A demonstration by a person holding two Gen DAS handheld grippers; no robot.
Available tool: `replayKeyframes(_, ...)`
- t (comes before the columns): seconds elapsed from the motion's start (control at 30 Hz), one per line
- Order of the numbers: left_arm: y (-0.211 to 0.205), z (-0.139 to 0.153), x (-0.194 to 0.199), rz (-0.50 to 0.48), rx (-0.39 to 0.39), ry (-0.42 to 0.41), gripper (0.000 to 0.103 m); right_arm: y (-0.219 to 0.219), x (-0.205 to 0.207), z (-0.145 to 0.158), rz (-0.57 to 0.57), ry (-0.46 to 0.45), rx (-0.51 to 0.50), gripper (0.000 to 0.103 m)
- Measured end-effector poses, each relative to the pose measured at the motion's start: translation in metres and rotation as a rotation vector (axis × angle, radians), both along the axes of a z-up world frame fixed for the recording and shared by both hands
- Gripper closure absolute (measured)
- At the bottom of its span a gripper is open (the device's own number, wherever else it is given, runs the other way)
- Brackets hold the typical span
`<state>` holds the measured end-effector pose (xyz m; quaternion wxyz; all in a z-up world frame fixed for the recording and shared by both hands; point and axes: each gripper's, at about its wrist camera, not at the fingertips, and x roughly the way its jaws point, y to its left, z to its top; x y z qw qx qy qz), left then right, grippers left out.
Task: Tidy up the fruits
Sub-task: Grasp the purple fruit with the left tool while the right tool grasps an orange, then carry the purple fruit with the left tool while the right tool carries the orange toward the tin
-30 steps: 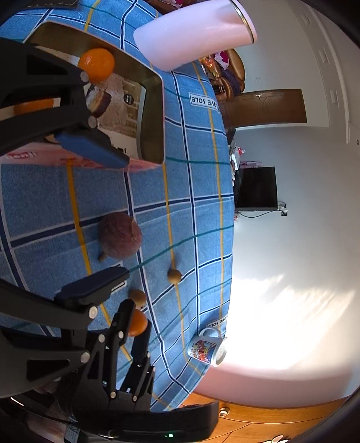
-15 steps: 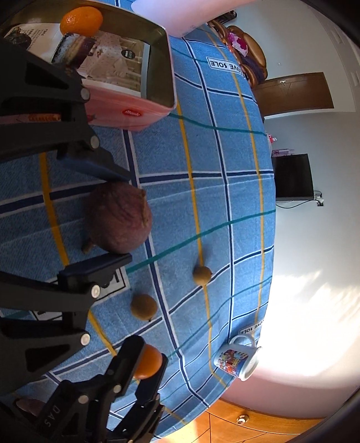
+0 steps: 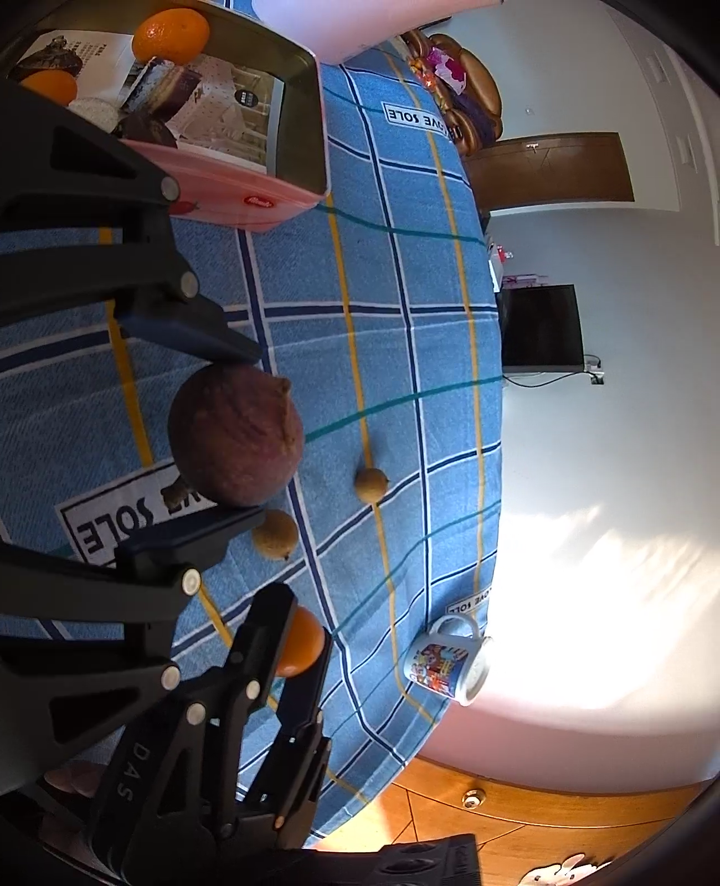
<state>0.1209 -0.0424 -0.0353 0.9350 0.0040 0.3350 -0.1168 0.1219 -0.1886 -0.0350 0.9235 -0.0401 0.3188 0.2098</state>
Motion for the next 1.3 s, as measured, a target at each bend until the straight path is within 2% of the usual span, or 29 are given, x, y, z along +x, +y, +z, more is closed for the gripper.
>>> replayKeyframes(0.67,0.004,0.012,-0.02,0.044,0.01,-0.136,0.05,-0.006,-0.016,0.011,0.019,-0.1,0.046,0.063)
replayKeyframes(1.3,0.007,0.019,-0.035,0.071,0.012,-0.228,0.05,-0.009,-0.029,0.018,0.03,-0.169,0.072,0.063)
